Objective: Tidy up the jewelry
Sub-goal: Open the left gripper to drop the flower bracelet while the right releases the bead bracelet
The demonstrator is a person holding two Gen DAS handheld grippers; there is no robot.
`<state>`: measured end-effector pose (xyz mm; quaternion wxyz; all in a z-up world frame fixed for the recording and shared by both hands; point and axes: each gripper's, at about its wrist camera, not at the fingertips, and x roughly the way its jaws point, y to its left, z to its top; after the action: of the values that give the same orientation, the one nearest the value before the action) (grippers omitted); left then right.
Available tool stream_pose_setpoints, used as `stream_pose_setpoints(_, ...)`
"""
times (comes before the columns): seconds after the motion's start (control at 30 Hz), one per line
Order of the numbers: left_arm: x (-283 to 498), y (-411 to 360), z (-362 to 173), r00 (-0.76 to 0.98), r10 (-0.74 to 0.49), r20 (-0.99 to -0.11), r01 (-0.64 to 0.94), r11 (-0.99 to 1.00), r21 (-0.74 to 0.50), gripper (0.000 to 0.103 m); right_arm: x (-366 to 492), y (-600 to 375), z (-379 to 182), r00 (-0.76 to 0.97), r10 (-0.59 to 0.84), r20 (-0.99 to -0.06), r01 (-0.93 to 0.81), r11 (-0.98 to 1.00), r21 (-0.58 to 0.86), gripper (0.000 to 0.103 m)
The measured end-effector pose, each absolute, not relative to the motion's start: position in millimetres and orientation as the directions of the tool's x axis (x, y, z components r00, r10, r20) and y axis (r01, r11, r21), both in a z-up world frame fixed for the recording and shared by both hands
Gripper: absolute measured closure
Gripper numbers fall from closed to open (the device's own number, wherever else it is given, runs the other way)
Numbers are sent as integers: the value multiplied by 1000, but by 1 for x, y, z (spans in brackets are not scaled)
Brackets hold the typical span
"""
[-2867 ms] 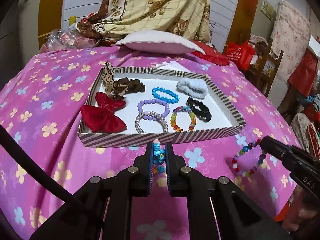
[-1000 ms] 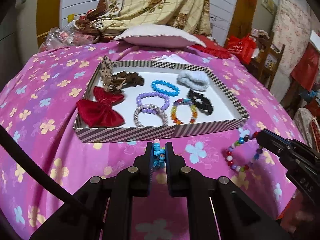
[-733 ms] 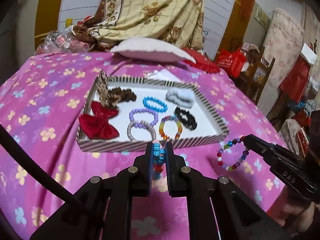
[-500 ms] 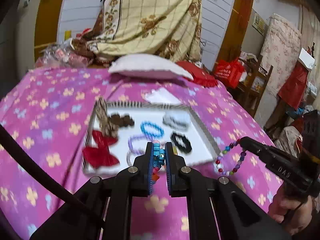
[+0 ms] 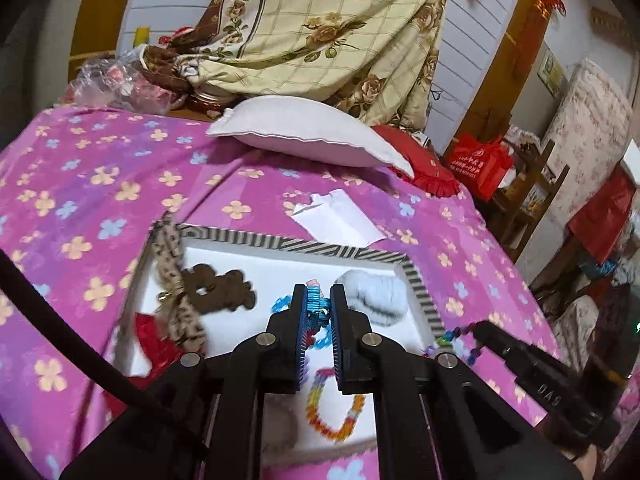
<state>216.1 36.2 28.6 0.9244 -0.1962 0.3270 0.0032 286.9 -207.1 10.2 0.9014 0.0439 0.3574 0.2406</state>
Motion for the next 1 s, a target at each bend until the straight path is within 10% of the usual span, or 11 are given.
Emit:
stream_pose_setpoints(0.63,240,54,-40,613,-17,-790,-249,945,-213,85,304,-176,-52,533,432,-728,-361,894,266,93)
stream_pose_setpoints(1.0,232,55,-26,659,27,-752,-270,941,-203,69,301,-191,-44,544,485,-685,-345,873,345,71)
